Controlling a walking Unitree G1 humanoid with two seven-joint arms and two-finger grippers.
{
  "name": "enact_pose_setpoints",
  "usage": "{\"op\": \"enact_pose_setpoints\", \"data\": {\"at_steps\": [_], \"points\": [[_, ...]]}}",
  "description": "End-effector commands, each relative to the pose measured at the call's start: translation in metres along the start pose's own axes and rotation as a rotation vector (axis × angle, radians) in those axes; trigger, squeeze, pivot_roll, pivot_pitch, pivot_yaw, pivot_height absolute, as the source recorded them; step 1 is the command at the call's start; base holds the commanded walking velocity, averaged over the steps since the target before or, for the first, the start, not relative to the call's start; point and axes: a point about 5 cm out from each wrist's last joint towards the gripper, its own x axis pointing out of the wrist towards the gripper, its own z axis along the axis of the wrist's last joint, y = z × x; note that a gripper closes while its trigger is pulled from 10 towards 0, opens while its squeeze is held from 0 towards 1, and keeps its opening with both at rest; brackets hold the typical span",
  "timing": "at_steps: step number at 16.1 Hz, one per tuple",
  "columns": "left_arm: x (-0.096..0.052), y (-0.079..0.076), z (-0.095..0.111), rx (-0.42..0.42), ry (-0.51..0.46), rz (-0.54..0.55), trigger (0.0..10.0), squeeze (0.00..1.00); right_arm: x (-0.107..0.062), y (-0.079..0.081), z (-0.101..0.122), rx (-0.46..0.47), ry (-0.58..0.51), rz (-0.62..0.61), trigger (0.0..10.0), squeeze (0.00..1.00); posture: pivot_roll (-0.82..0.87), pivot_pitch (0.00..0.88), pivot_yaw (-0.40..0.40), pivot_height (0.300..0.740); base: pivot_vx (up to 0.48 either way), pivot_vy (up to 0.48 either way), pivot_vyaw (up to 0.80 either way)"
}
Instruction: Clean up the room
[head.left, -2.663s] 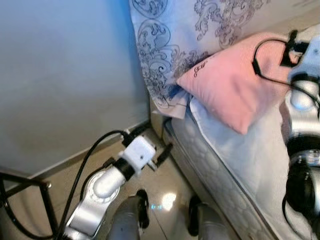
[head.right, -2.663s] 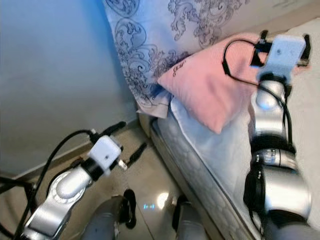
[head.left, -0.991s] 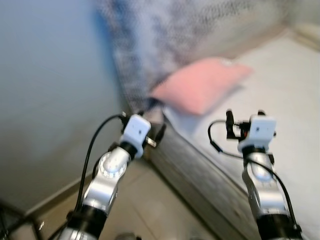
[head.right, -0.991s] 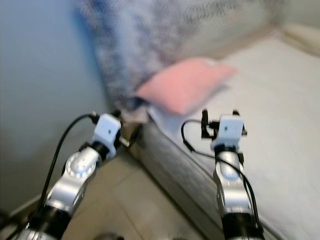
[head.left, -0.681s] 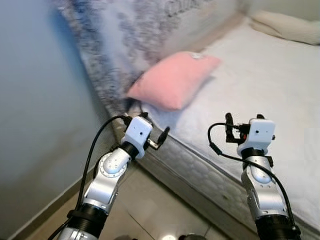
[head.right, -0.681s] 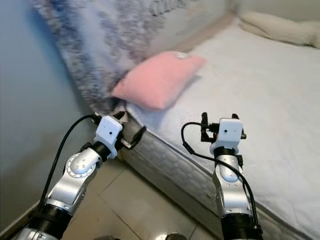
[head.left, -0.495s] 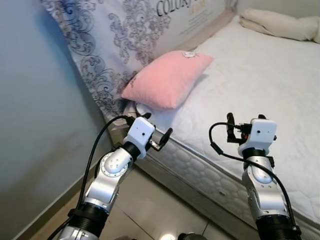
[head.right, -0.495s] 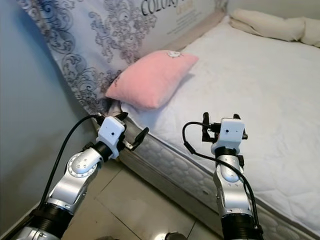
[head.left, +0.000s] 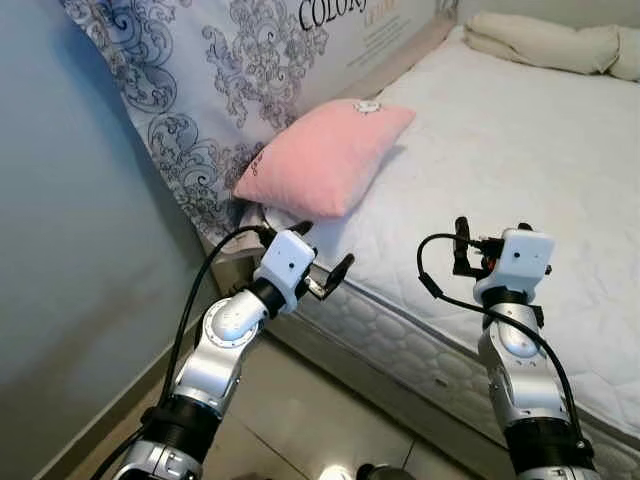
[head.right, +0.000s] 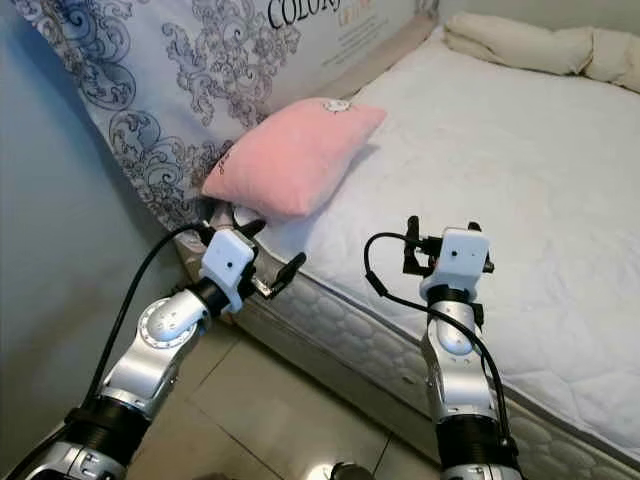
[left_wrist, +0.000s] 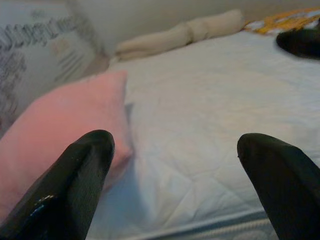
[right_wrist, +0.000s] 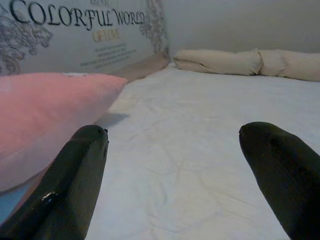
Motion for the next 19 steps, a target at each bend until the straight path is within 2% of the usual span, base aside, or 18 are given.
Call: {"op": "enact_pose_setpoints", "data": {"at_steps": [1,7,9,11,14,15,16,19], "points": [[0.001,-0.004,0.007,0.005,-0.046,-0.055,10.0,0.00,0.002,-0.006,-0.001,-0.005,0.001,-0.020,10.0,0.00,-0.04,0.008,0.035,0.740,0.000,-0.480,-0.66],[0.004,-0.013,0.008,0.019,-0.072,-0.132,10.0,0.00,0.005,-0.008,-0.003,-0.015,0.002,-0.027,10.0,0.00,-0.05,0.000,0.039,0.740,0.000,-0.480,-0.66],[0.004,-0.010,0.006,0.018,-0.057,-0.115,10.0,0.00,0.005,-0.009,-0.004,-0.019,0.003,-0.032,10.0,0.00,-0.05,0.000,0.041,0.740,0.000,0.000,-0.66],[0.007,-0.003,-0.002,-0.004,0.008,-0.063,10.0,0.00,0.004,-0.009,-0.004,-0.023,-0.002,-0.033,10.0,0.00,-0.05,0.000,0.043,0.740,0.000,0.000,-0.65],[0.012,0.004,-0.008,0.026,0.069,0.004,10.0,0.00,0.002,-0.011,-0.005,-0.021,-0.004,-0.046,10.0,0.00,-0.06,0.000,0.049,0.740,0.000,0.000,-0.65],[0.013,0.015,-0.014,-0.001,0.113,0.131,10.0,0.00,0.000,-0.014,-0.006,-0.005,-0.007,-0.060,10.0,0.00,-0.06,0.000,0.050,0.740,0.000,0.000,-0.66],[0.012,0.022,-0.021,-0.050,0.148,0.206,10.0,0.00,-0.003,-0.015,-0.006,0.003,-0.012,-0.066,10.0,0.00,-0.07,0.002,0.051,0.740,0.000,0.000,-0.65],[0.005,0.023,-0.035,-0.067,0.214,0.274,10.0,0.00,-0.015,-0.014,-0.008,-0.017,-0.032,-0.049,10.0,0.00,-0.07,0.009,0.045,0.740,0.000,0.000,-0.65]]}}
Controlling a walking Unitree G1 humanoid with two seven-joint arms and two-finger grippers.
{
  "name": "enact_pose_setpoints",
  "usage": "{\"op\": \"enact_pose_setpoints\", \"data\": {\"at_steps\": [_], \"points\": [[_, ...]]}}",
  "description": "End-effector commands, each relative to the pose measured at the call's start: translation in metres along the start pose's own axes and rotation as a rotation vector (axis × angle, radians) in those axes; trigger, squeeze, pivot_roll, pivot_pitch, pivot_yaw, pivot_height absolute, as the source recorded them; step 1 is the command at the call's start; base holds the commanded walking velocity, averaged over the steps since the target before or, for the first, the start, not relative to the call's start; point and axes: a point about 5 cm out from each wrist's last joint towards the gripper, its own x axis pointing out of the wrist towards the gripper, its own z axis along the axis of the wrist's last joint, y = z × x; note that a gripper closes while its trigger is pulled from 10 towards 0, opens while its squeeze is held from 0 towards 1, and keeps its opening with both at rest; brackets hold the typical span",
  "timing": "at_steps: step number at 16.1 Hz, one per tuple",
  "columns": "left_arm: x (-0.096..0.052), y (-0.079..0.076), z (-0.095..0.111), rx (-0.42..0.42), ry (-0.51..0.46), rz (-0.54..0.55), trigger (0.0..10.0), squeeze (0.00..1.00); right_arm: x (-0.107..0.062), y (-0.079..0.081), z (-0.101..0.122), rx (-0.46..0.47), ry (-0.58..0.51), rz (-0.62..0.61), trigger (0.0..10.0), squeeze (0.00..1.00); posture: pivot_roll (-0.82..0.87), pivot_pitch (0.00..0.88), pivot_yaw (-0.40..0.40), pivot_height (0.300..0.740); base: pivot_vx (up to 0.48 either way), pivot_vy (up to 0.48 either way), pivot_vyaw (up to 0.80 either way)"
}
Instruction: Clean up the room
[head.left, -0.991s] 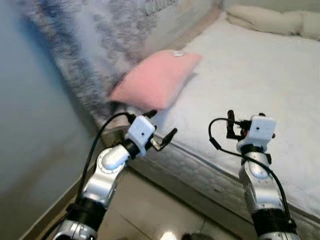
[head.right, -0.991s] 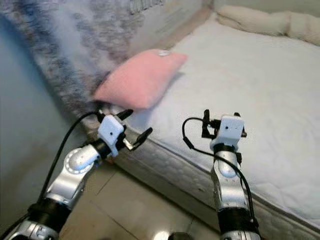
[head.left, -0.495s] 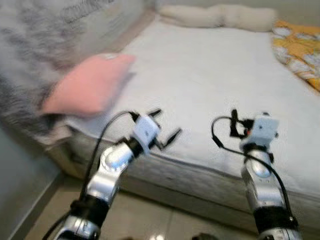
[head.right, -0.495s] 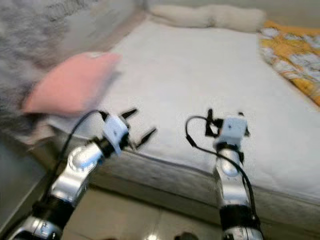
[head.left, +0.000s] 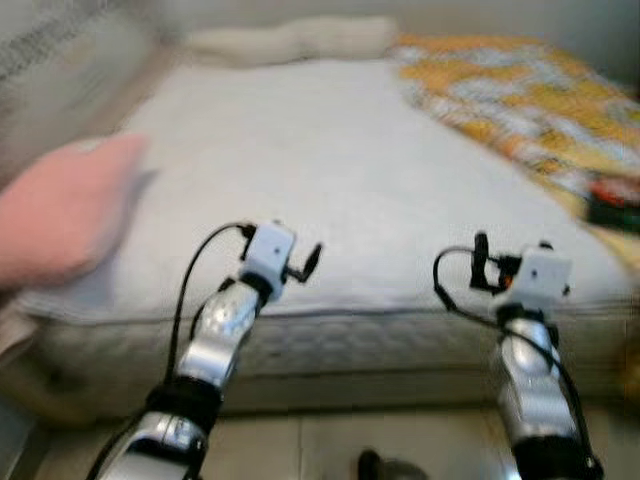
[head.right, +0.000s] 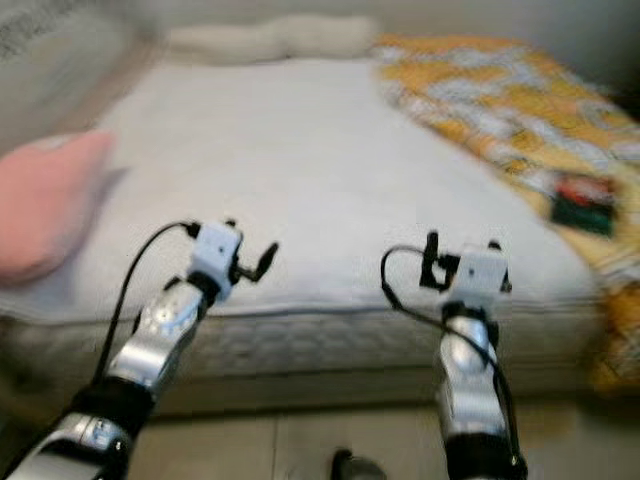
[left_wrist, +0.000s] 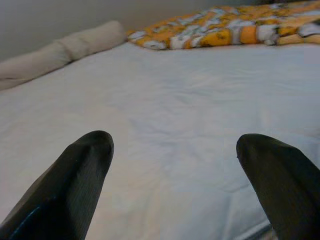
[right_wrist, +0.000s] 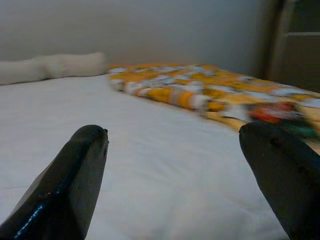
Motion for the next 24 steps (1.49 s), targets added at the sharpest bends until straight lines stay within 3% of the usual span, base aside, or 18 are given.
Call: {"op": "enact_pose_setpoints", "data": {"at_steps": [1,4,9,12,18,24], "points": [[0.000,0.000,-0.007,-0.018,0.044,0.046,10.0,0.00,0.000,0.006,0.007,-0.018,-0.050,0.036,10.0,0.00,-0.07,0.012,0.046,0.740,0.000,0.000,-0.65],[0.002,-0.003,-0.012,-0.052,0.078,0.078,10.0,0.00,-0.007,0.007,0.003,-0.025,-0.037,0.049,10.0,0.00,-0.07,0.012,0.047,0.740,0.000,0.000,-0.65],[0.004,-0.015,0.003,0.020,-0.025,-0.059,10.0,0.00,-0.006,0.006,0.002,-0.025,-0.037,0.041,10.0,0.00,-0.08,0.012,0.057,0.740,0.000,0.000,-0.65],[0.004,-0.017,0.008,0.023,-0.054,-0.090,10.0,0.00,-0.004,0.009,0.004,-0.030,-0.046,0.057,10.0,0.00,-0.08,0.013,0.061,0.740,0.000,-0.466,0.00],[-0.002,-0.031,0.016,0.011,-0.143,-0.175,10.0,0.00,0.008,0.001,0.007,-0.035,-0.050,0.022,10.0,0.00,-0.08,0.003,0.069,0.740,0.000,-0.469,0.00],[-0.001,-0.035,0.018,0.107,-0.147,-0.201,10.0,0.00,0.016,0.003,0.008,-0.037,-0.052,0.024,10.0,0.00,-0.08,0.000,0.068,0.740,0.000,-0.464,0.00]]}}
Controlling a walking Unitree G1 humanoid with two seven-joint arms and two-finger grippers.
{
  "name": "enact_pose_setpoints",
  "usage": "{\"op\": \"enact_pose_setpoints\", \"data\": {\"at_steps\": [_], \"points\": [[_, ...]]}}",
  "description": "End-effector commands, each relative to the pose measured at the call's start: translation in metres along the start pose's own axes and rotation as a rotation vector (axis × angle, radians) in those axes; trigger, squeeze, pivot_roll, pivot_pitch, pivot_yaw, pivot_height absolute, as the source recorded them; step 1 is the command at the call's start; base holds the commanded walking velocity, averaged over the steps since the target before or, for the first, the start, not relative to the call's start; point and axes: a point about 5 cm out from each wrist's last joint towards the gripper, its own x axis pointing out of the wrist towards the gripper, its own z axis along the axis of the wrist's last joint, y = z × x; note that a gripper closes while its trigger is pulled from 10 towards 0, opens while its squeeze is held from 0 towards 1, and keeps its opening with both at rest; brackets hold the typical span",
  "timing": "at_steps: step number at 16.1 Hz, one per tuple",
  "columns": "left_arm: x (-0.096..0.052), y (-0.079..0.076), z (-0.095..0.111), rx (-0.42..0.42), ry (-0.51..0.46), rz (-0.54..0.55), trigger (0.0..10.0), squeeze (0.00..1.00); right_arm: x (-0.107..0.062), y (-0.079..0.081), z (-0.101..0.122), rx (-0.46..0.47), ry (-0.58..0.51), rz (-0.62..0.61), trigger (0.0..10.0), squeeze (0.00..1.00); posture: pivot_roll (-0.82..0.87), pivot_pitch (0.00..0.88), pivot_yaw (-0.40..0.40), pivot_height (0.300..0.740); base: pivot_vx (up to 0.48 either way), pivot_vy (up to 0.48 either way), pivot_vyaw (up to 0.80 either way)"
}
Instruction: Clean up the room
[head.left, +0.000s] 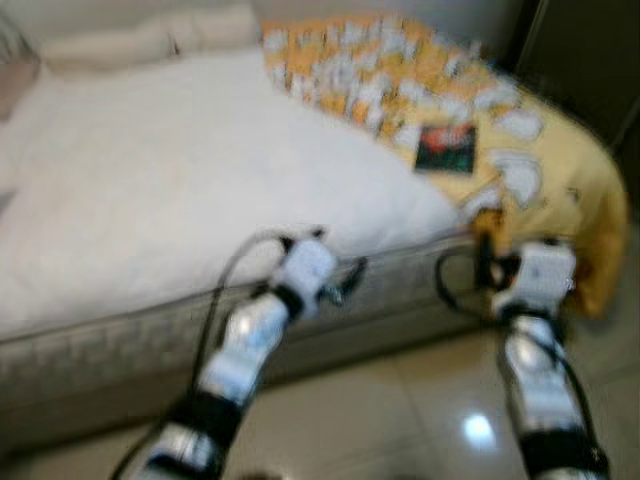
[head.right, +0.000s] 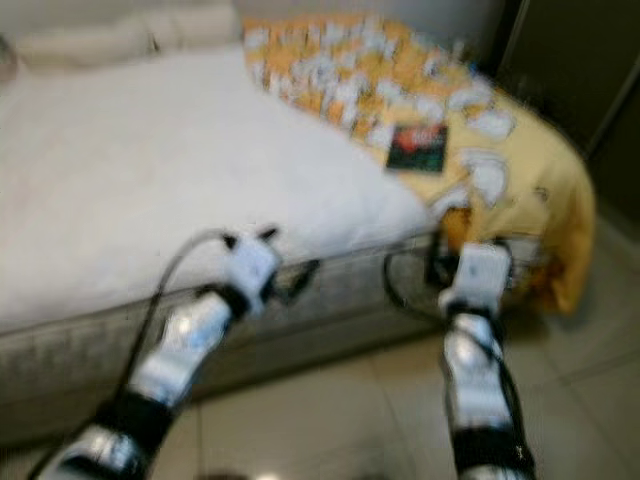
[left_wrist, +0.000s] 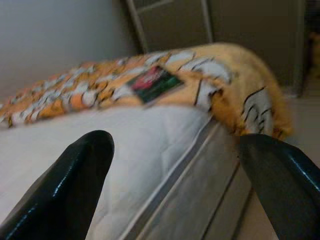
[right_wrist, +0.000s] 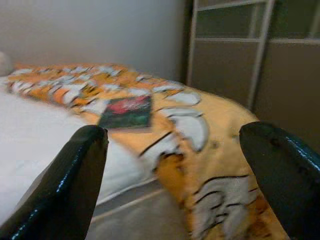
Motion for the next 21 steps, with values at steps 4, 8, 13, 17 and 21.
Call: {"op": "enact_pose_setpoints", "data": {"at_steps": [4,8,13,17,21], "points": [[-0.002,0.006,-0.004,0.024,0.034,0.030,10.0,0.00,0.001,0.011,0.001,0.015,-0.010,0.032,10.0,0.00,-0.08,0.000,0.065,0.740,0.000,-0.332,0.00],[0.000,0.006,-0.001,0.016,0.017,0.028,10.0,0.00,0.002,0.011,0.001,0.013,-0.014,0.031,10.0,0.00,-0.08,0.000,0.068,0.740,0.120,0.000,0.00],[-0.003,0.038,-0.011,-0.188,0.079,0.285,10.0,0.00,-0.001,0.019,-0.003,0.103,0.022,0.096,10.0,0.00,-0.08,0.000,0.057,0.740,0.480,0.000,0.00],[-0.006,0.040,-0.012,-0.184,0.086,0.319,10.0,0.00,-0.011,0.021,-0.009,0.074,0.033,0.130,10.0,0.00,-0.07,0.001,0.046,0.740,0.480,0.000,0.00],[-0.009,0.030,-0.014,-0.217,0.095,0.322,10.0,0.00,-0.014,0.028,-0.007,0.071,0.017,0.168,10.0,0.00,-0.06,0.009,0.042,0.740,0.480,0.000,0.00]]}}
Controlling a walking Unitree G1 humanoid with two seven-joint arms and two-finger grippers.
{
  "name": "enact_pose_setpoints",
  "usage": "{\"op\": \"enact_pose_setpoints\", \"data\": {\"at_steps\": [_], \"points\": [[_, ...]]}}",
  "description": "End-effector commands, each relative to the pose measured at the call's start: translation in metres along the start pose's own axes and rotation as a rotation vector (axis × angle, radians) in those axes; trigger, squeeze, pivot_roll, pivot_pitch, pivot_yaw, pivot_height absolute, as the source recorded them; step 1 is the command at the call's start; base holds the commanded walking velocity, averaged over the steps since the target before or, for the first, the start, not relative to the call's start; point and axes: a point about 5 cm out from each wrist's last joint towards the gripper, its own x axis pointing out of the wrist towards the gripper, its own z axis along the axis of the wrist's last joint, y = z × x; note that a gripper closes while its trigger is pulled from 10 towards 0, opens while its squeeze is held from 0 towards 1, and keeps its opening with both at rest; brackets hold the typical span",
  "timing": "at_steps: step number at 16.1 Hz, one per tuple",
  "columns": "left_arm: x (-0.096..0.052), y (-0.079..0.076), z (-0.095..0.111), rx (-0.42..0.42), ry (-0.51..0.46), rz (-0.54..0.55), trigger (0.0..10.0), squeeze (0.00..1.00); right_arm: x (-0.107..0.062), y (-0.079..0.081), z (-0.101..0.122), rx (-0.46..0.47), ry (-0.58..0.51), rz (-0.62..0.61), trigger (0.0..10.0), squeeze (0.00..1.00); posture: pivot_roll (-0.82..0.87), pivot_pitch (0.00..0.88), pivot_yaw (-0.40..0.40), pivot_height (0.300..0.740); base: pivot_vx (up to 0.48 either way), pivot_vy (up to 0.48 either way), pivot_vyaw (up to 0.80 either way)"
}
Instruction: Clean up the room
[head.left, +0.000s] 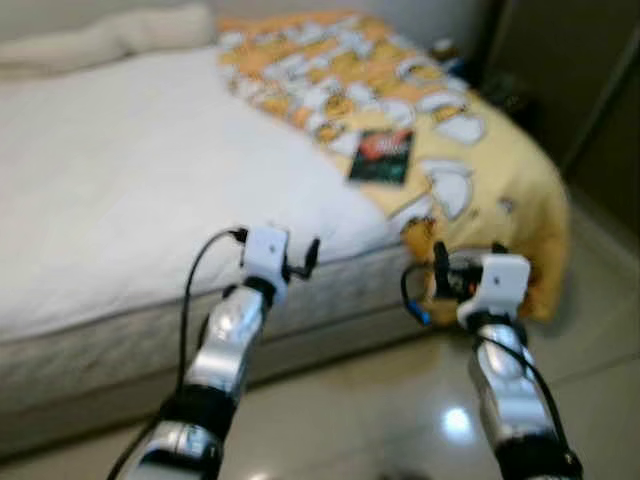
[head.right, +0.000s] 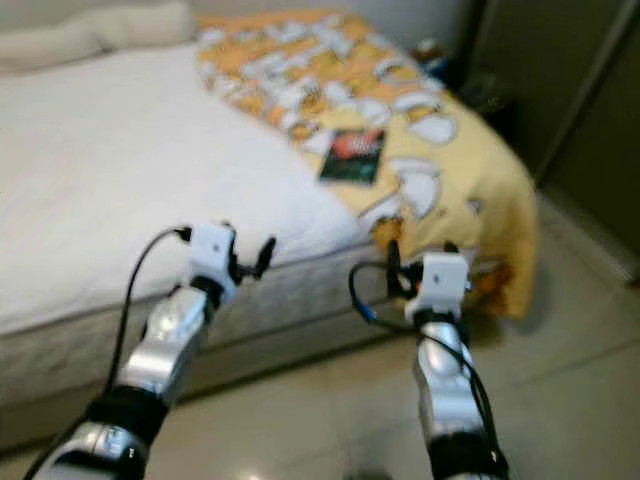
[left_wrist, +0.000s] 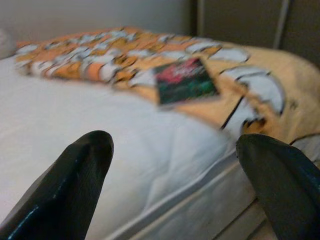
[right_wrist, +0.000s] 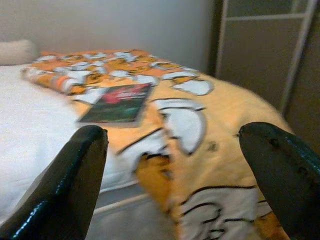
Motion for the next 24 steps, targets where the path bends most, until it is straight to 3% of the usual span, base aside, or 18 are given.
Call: {"op": "enact_pose_setpoints", "data": {"at_steps": [1,3,7,11,21,22,24], "points": [[0.000,-0.001,0.002,-0.008,-0.002,0.009,10.0,0.00,0.001,-0.006,0.006,-0.002,-0.033,-0.009,10.0,0.00,-0.06,0.009,0.042,0.740,0.480,0.000,0.00],[-0.002,0.012,-0.002,-0.065,0.020,0.087,10.0,0.00,-0.006,-0.007,0.010,-0.035,-0.080,0.012,10.0,0.00,-0.06,0.012,0.039,0.740,0.480,0.000,0.00],[-0.002,0.006,0.003,-0.103,-0.012,0.075,10.0,0.00,-0.009,-0.010,0.011,-0.026,-0.100,-0.024,10.0,0.00,-0.07,0.009,0.040,0.740,0.480,0.000,0.00],[-0.001,-0.001,0.003,-0.046,-0.005,0.040,10.0,0.00,-0.007,-0.013,0.009,-0.025,-0.076,-0.042,10.0,0.00,-0.07,0.010,0.047,0.740,0.480,0.000,0.00],[-0.002,-0.003,0.004,-0.035,0.000,0.025,10.0,0.00,-0.001,-0.017,0.012,-0.030,-0.071,-0.050,10.0,0.00,-0.07,0.017,0.051,0.740,0.480,0.000,0.00],[-0.002,-0.004,0.002,-0.015,0.023,0.003,10.0,0.00,-0.002,-0.018,0.013,-0.029,-0.078,-0.056,10.0,0.00,-0.07,0.017,0.051,0.740,0.480,0.000,0.00],[0.002,0.005,-0.006,-0.051,0.119,-0.020,10.0,0.00,-0.014,-0.017,0.009,-0.033,-0.077,-0.048,10.0,0.00,-0.07,0.023,0.048,0.740,0.000,0.000,0.00]]}}
